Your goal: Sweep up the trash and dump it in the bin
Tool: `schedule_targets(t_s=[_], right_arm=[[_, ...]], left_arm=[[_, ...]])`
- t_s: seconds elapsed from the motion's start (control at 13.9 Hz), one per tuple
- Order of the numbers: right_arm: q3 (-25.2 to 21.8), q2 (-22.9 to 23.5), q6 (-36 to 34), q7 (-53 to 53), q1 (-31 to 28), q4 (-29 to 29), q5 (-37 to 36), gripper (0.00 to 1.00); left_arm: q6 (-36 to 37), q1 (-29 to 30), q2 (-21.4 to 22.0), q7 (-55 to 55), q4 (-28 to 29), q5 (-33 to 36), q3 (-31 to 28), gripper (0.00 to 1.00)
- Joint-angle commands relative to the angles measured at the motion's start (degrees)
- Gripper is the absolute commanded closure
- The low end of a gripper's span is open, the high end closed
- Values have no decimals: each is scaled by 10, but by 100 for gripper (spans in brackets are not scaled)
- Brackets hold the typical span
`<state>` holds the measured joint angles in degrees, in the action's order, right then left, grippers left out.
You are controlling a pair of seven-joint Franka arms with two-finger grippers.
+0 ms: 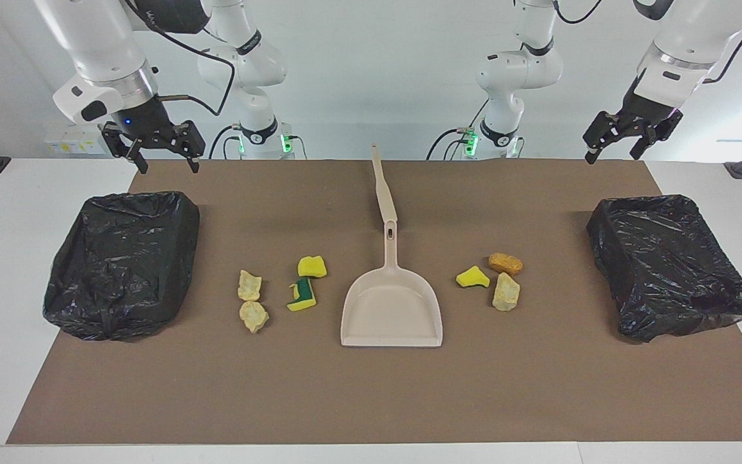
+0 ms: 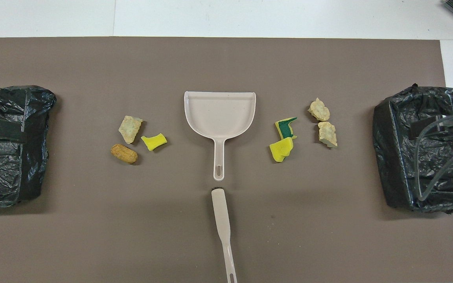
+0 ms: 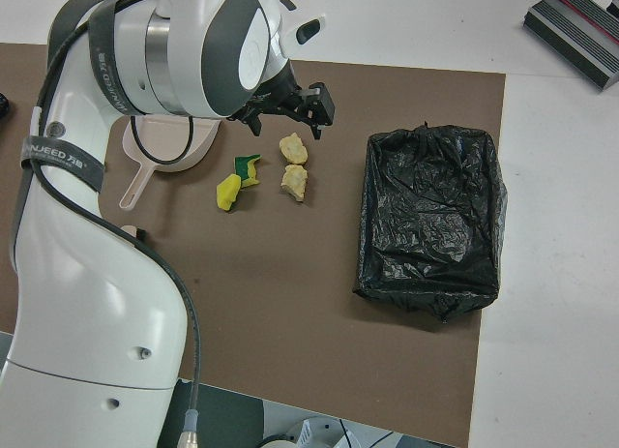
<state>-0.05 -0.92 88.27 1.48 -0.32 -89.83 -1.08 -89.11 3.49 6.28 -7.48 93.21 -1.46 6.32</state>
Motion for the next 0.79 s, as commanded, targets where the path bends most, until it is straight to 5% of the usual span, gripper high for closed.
schedule_targets(t_s=[0.0,0.72], right_arm=[[1,-15,2,-12,-1,-18,12,0],[1,-15,0,-9,-1,-18,12,0]], left_arm=[[-5,1,3,5,5,6,-2,0],[-5,1,7,5,10,6,-2,0]])
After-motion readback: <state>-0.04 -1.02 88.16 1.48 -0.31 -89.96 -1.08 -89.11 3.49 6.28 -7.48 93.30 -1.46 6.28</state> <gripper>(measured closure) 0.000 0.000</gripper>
